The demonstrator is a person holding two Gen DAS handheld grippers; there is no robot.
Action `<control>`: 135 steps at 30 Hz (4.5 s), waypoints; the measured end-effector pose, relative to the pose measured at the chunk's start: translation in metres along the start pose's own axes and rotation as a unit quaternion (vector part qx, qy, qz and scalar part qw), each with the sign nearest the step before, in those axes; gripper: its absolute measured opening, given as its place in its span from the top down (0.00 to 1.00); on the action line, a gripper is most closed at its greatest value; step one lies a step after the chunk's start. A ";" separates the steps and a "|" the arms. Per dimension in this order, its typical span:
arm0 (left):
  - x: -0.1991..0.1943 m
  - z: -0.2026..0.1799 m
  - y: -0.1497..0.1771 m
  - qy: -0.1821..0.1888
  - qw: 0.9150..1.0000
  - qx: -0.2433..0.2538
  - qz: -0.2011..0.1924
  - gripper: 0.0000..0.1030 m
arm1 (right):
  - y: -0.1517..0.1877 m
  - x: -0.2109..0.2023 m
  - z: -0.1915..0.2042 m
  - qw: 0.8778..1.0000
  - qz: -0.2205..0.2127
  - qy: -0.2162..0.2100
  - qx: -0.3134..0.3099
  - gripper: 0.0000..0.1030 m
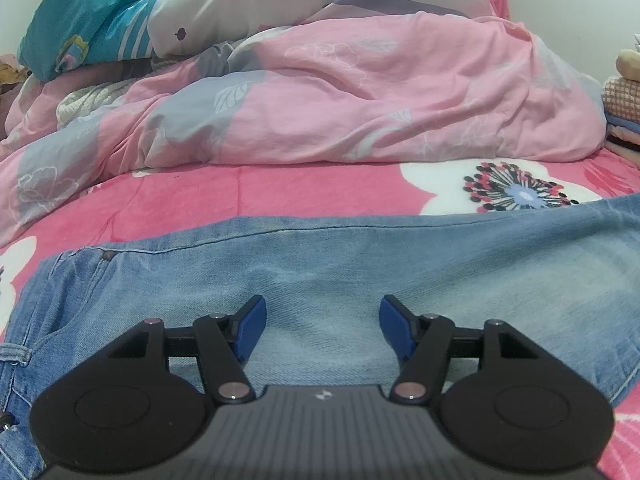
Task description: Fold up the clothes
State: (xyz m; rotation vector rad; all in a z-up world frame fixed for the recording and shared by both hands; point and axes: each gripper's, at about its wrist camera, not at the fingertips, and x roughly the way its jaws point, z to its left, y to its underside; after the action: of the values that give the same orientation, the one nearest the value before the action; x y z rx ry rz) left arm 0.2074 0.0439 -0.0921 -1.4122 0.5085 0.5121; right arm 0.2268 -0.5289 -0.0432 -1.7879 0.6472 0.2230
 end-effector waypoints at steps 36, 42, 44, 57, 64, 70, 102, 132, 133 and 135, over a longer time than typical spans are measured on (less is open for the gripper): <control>-0.323 0.220 0.095 -0.074 0.960 -0.266 -0.053 0.30 | -0.143 -0.275 0.127 0.888 -0.131 -0.430 0.094 0.42; -0.290 0.252 0.164 0.021 0.926 -0.378 -0.003 0.30 | -0.176 -0.270 0.269 0.838 0.006 -0.542 0.068 0.40; -0.273 0.255 0.176 0.039 0.921 -0.389 0.001 0.32 | -0.177 -0.267 0.325 0.822 0.066 -0.563 0.057 0.40; -0.232 0.245 0.209 0.035 0.928 -0.367 -0.057 0.50 | -0.131 -0.281 0.602 0.816 0.040 -0.529 -0.229 0.43; -0.222 0.234 0.209 0.022 0.933 -0.349 -0.087 0.51 | -0.114 -0.247 0.680 0.808 0.064 -0.502 -0.301 0.65; -0.223 0.233 0.203 -0.005 0.924 -0.366 -0.111 0.78 | -0.109 -0.242 0.684 0.808 0.070 -0.511 -0.284 0.82; -0.272 0.298 0.248 -0.066 0.902 -0.409 -0.117 0.70 | -0.116 -0.271 0.693 0.782 0.043 -0.579 -0.226 0.75; -0.113 0.240 0.119 0.106 0.954 -0.271 -0.069 0.57 | -0.180 -0.182 0.711 0.775 0.131 -0.595 -0.167 0.35; -0.111 0.241 0.120 0.112 0.953 -0.274 -0.069 0.57 | -0.179 -0.175 0.726 0.777 0.149 -0.587 -0.170 0.35; -0.110 0.242 0.120 0.115 0.951 -0.276 -0.072 0.57 | -0.172 -0.165 0.743 0.775 0.176 -0.581 -0.179 0.34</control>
State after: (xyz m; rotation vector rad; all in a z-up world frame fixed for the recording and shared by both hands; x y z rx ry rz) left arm 0.0538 0.2923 -0.0970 -2.0484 0.4609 0.3864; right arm 0.3103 0.2470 -0.0615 -1.4580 -0.0081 1.6483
